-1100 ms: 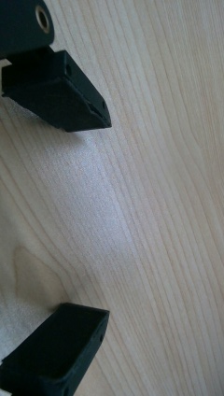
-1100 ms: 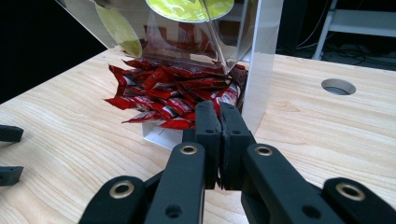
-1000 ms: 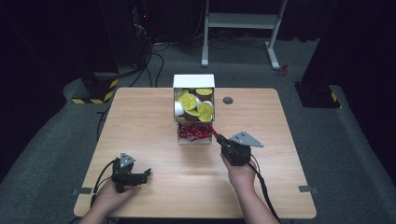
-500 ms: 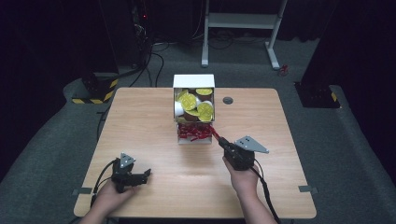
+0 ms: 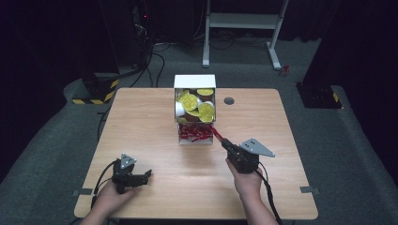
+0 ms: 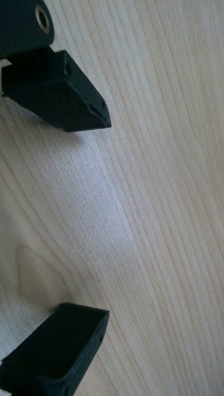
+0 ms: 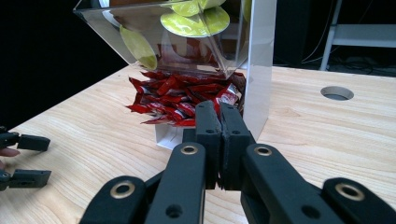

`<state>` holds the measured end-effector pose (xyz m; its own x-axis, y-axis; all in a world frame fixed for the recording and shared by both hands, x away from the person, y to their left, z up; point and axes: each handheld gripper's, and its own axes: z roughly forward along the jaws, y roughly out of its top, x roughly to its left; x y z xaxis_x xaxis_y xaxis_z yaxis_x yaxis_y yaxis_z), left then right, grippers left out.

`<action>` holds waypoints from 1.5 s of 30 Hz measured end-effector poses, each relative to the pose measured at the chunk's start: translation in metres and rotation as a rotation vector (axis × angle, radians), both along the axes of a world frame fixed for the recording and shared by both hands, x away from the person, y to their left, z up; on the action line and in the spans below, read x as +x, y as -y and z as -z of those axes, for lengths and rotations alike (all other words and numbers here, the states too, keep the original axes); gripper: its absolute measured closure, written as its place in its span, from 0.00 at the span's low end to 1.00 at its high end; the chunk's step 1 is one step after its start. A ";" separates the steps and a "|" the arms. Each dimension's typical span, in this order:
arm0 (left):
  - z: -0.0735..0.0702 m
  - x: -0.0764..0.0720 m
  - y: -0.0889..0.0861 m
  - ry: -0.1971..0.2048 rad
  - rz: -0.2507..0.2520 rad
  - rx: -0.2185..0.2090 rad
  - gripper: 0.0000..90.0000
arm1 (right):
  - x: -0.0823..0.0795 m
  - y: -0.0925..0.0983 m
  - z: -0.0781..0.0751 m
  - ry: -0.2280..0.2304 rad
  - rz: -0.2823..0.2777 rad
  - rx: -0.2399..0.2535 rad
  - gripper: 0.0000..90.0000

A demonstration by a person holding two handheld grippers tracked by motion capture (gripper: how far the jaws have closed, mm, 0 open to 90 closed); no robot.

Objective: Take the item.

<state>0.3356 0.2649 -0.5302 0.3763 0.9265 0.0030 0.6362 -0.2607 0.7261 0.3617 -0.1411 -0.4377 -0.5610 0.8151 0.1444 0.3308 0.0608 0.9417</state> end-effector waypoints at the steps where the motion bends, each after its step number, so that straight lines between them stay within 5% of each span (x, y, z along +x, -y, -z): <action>1: 0.000 0.000 0.000 0.000 0.000 0.000 0.09 | -0.001 0.001 0.000 0.004 -0.002 0.004 0.99; 28: 0.000 0.000 0.000 -0.001 -0.001 -0.002 0.09 | -0.013 0.015 -0.006 0.020 0.010 0.028 0.99; 45: 0.000 0.000 0.000 0.000 -0.001 0.000 0.09 | -0.017 0.026 0.004 0.009 0.038 0.075 0.99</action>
<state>0.3355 0.2649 -0.5301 0.3755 0.9268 0.0024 0.6367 -0.2599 0.7260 0.3445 -0.1668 -0.4420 -0.5312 0.8231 0.2007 0.3229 -0.0223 0.9462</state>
